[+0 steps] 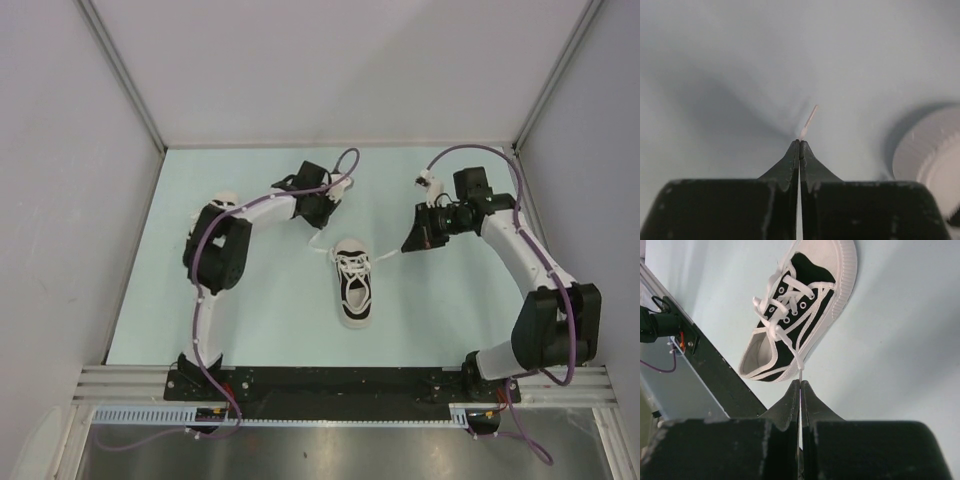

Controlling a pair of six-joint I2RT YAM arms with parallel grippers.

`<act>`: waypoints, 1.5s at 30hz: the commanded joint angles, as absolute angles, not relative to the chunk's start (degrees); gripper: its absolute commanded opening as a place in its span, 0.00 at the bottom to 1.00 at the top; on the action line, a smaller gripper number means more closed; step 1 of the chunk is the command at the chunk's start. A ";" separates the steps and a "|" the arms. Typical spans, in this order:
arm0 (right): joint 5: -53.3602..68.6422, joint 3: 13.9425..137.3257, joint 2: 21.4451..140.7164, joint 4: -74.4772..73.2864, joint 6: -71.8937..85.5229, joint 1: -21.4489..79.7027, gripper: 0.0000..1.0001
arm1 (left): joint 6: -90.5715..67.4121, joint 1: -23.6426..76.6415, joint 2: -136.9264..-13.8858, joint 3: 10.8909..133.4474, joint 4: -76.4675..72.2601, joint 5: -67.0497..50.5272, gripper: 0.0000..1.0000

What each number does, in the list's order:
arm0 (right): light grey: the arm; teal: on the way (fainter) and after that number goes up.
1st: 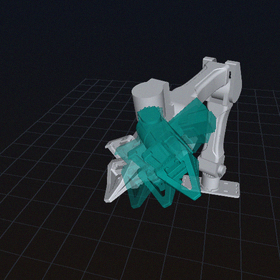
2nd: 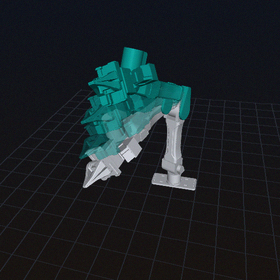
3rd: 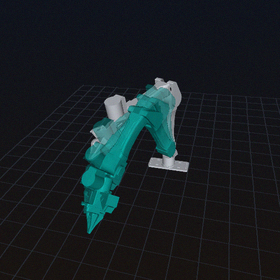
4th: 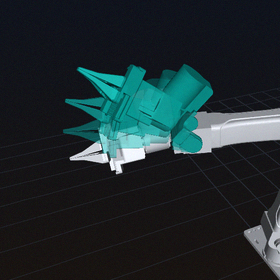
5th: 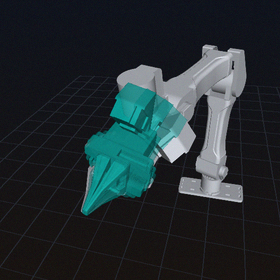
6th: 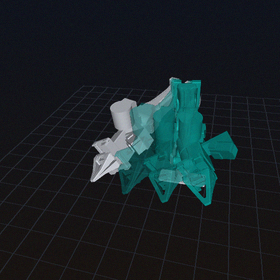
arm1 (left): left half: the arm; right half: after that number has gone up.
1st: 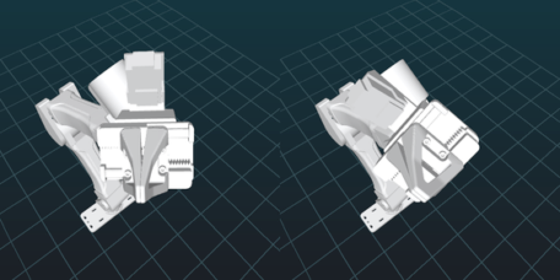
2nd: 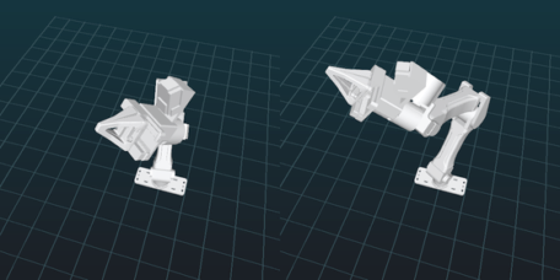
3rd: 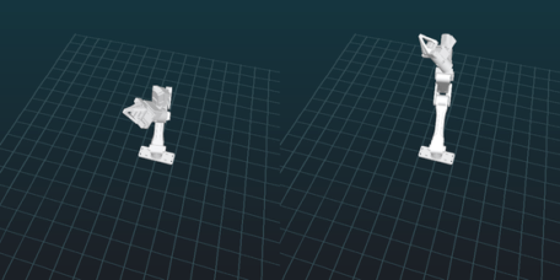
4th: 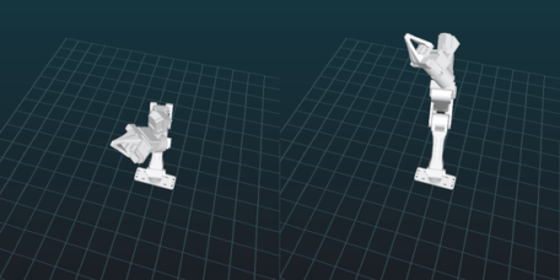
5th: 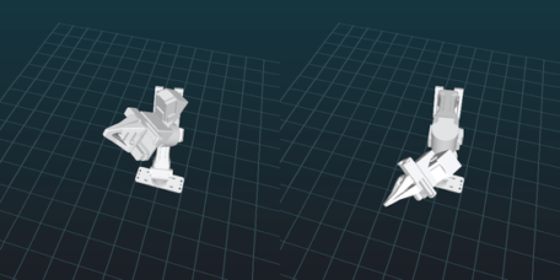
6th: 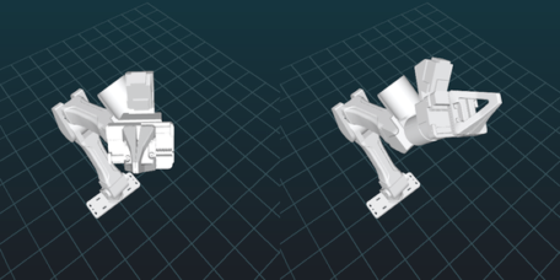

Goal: Tie the shoes

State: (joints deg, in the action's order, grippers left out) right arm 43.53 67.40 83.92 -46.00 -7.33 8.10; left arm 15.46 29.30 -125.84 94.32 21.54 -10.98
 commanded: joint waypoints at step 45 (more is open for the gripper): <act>19.86 60.29 70.66 -56.96 -40.08 -10.81 0.00 | 14.85 -3.60 -50.27 46.06 30.32 -17.93 0.00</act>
